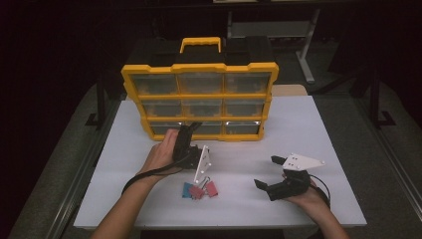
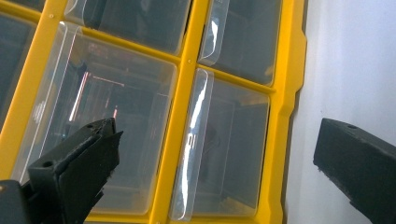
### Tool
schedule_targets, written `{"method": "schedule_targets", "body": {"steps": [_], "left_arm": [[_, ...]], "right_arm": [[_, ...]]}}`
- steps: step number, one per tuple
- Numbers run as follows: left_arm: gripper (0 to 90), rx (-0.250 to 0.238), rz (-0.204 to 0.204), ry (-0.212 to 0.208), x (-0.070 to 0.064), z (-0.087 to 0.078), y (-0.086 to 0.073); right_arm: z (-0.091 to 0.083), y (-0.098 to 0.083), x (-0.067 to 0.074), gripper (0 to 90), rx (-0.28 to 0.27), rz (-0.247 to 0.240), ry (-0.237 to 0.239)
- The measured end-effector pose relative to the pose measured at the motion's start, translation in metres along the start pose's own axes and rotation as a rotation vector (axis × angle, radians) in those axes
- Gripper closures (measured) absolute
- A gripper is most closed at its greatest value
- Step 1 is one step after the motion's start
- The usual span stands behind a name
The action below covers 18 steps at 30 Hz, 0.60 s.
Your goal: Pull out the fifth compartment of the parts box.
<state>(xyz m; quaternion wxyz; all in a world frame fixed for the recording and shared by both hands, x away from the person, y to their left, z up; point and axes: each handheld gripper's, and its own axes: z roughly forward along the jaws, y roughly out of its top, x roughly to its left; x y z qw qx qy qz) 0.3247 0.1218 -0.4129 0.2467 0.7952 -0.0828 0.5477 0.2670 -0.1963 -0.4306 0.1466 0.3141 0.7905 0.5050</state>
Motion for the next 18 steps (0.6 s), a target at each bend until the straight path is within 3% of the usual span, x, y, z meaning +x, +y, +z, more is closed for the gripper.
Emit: {"method": "schedule_targets", "body": {"steps": [3, 18], "left_arm": [[0.0, 0.008, 0.024, 0.007, -0.0023, 0.0015, 0.0001], [0.0, 0.010, 0.046, 0.041, -0.0002, 0.0029, 0.0017]], "right_arm": [[0.0003, 0.0000, 0.0000, 0.0, -0.001, -0.002, 0.001], [0.0007, -0.0001, -0.0003, 0.0, -0.001, -0.001, 0.001]]}}
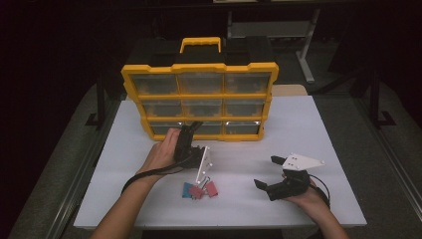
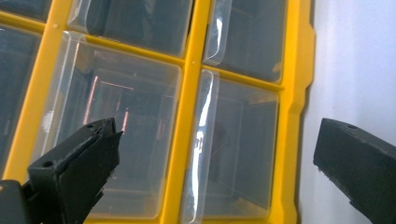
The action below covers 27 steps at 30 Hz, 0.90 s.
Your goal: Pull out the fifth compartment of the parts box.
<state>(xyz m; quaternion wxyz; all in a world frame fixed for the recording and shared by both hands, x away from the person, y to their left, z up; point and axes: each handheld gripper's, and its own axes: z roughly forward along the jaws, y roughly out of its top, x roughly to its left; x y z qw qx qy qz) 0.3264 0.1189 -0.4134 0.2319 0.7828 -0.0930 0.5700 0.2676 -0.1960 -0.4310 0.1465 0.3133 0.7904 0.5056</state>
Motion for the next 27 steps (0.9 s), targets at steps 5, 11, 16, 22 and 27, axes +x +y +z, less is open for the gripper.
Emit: {"method": "schedule_targets", "body": {"steps": [5, 11, 16, 22, 27], "left_arm": [[0.0, -0.003, 0.003, 0.023, 0.003, 0.000, 0.001], [0.0, -0.006, 0.014, 0.035, 0.007, -0.001, 0.002], [0.0, -0.009, 0.022, 0.050, 0.013, -0.003, 0.003], [0.0, -0.012, 0.030, 0.075, 0.021, -0.002, 0.004], [0.0, -0.013, 0.033, 0.089, 0.026, 0.000, 0.004]], "right_arm": [[-0.001, 0.000, 0.000, 0.0, -0.002, 0.005, -0.002], [0.000, 0.000, 0.000, 0.0, -0.001, -0.003, -0.001], [-0.001, 0.000, 0.000, 0.0, -0.002, -0.003, -0.002], [0.000, 0.000, 0.000, 0.0, 0.000, -0.004, -0.002], [-0.001, 0.000, 0.000, 0.0, 0.000, -0.002, -0.004]]}}
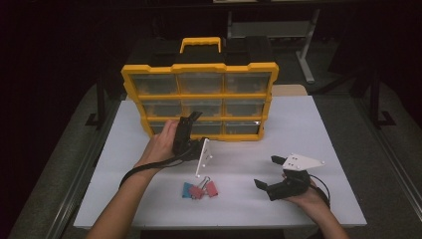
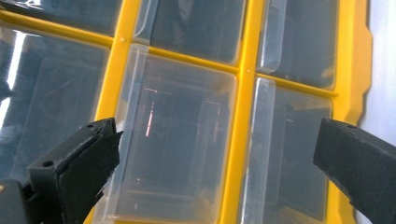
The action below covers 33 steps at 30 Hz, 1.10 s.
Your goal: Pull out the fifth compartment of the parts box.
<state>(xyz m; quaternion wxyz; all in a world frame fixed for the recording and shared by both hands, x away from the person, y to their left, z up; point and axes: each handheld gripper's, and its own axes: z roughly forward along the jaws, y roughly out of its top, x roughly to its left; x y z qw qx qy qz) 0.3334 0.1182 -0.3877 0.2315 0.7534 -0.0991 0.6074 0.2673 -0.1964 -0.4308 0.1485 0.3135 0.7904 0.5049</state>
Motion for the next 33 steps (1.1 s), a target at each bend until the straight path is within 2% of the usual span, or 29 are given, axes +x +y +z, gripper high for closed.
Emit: {"method": "schedule_targets", "body": {"steps": [6, 14, 30, 33], "left_arm": [[0.0, 0.001, 0.007, 0.008, 0.003, 0.001, -0.001], [0.0, 0.006, 0.034, 0.027, 0.016, 0.003, 0.002], [0.1, 0.016, 0.041, 0.052, 0.030, 0.009, 0.003], [4.5, 0.021, 0.049, 0.058, 0.031, 0.010, 0.003]], "right_arm": [[0.000, 0.000, 0.000, 0.0, 0.000, -0.001, -0.001], [-0.001, 0.000, 0.000, 0.0, -0.002, -0.004, -0.002], [0.000, 0.000, 0.000, 0.0, -0.003, -0.005, -0.003], [0.000, 0.000, 0.000, 0.0, -0.003, -0.005, -0.002]]}}
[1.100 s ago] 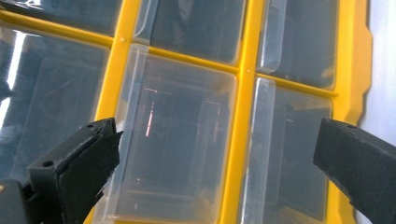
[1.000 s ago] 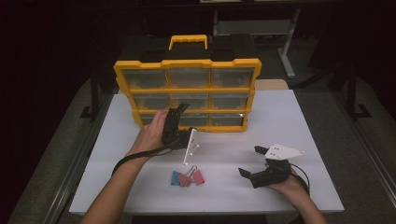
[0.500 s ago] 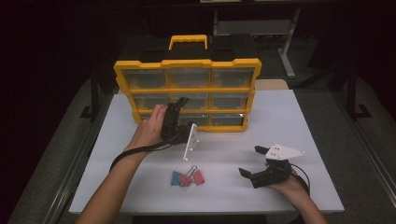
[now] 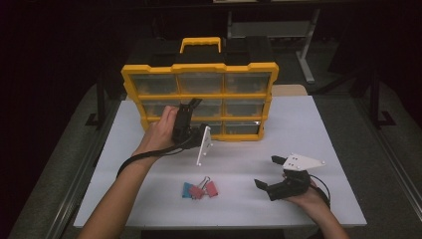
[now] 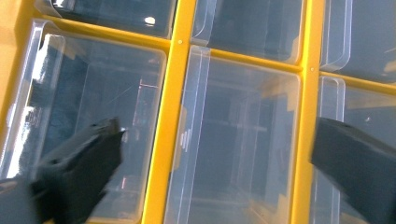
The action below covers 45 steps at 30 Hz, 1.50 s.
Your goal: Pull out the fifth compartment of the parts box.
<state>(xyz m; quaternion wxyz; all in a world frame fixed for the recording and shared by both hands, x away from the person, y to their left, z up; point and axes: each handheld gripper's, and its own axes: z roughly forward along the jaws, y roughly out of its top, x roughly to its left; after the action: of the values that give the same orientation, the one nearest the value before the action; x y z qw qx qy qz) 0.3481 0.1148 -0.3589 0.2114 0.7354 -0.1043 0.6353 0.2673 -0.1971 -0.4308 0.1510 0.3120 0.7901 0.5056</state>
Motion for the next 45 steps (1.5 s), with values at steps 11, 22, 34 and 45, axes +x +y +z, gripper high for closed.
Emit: {"method": "schedule_targets", "body": {"steps": [11, 22, 34, 45], "left_arm": [[13.3, -0.011, 0.003, 0.023, 0.0033, 0.0006, 0.0009], [25.1, 0.007, 0.014, 0.036, 0.0070, 0.0045, 0.0013], [42.5, 0.021, 0.031, 0.044, 0.0069, 0.0081, 0.0007], [52.4, 0.024, 0.035, 0.065, 0.0060, 0.0094, 0.0009]], "right_arm": [[0.0002, -0.0001, 0.0004, 0.0, 0.004, 0.007, 0.001], [0.0002, -0.0001, 0.0002, 0.0, 0.002, 0.008, 0.001], [0.0003, -0.0002, 0.0003, 0.0, 0.003, 0.008, 0.001], [-0.0001, -0.0003, 0.0003, 0.0, 0.004, 0.011, 0.001]]}}
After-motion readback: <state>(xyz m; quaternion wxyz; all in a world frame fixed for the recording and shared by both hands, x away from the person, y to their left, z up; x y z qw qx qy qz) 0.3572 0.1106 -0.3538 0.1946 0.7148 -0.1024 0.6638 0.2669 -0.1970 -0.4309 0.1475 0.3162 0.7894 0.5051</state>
